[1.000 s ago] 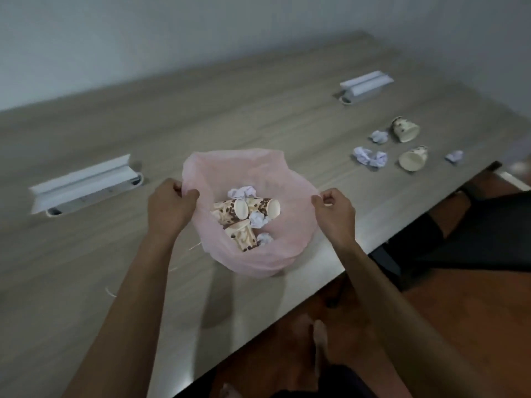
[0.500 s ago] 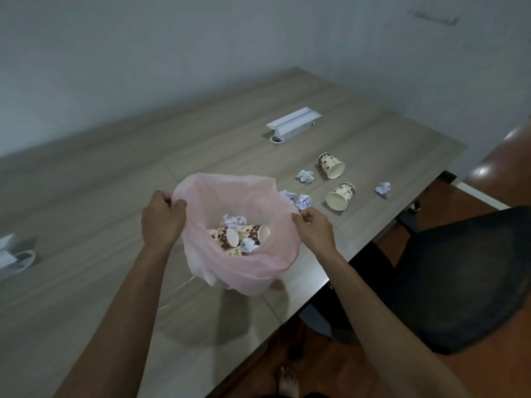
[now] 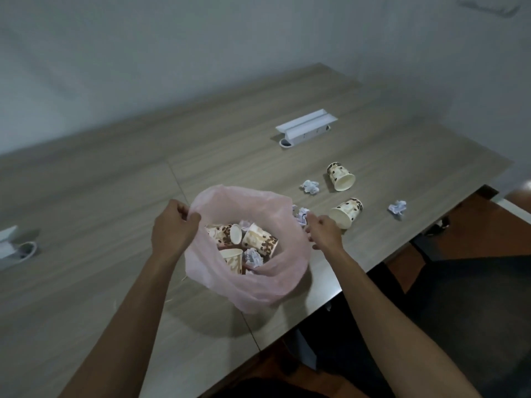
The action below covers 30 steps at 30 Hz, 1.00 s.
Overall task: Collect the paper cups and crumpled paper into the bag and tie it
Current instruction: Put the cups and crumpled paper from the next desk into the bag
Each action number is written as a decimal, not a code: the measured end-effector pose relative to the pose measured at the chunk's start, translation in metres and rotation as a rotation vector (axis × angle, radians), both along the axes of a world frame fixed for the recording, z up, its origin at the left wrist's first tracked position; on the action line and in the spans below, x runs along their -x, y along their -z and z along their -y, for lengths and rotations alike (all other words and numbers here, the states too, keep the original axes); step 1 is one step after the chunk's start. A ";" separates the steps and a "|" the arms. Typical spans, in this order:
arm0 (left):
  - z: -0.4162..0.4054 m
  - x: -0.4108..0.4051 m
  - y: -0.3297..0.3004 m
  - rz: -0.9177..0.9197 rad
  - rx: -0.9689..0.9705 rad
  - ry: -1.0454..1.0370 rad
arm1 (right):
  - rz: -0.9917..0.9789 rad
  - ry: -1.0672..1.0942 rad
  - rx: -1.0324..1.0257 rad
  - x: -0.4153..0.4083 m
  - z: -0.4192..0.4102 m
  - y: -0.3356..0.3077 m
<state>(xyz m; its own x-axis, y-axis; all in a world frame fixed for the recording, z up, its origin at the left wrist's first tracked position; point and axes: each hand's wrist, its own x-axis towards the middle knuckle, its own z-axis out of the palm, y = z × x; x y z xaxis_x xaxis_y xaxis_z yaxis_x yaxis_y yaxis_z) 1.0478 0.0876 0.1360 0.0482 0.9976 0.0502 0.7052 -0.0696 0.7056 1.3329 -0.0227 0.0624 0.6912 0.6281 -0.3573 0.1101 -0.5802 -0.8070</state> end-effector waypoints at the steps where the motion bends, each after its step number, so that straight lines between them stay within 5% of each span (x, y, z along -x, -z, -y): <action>1: 0.001 -0.002 0.002 -0.010 -0.001 0.002 | 0.054 -0.007 0.001 -0.007 -0.008 0.007; 6: 0.009 0.000 0.010 -0.031 0.005 -0.009 | 0.297 -0.227 0.049 -0.032 -0.048 0.027; 12: 0.019 0.016 0.014 -0.016 -0.016 -0.024 | 0.337 -0.586 0.168 -0.039 -0.066 0.043; 21: 0.006 0.029 0.018 0.029 -0.013 -0.006 | 0.206 -0.209 0.128 -0.035 -0.043 0.069; 26: -0.006 0.012 0.020 0.117 0.010 0.042 | 0.092 0.143 -0.190 -0.024 -0.039 0.021; 30: -0.013 -0.003 0.022 0.172 0.036 0.089 | 0.118 0.206 -0.381 0.022 -0.025 -0.039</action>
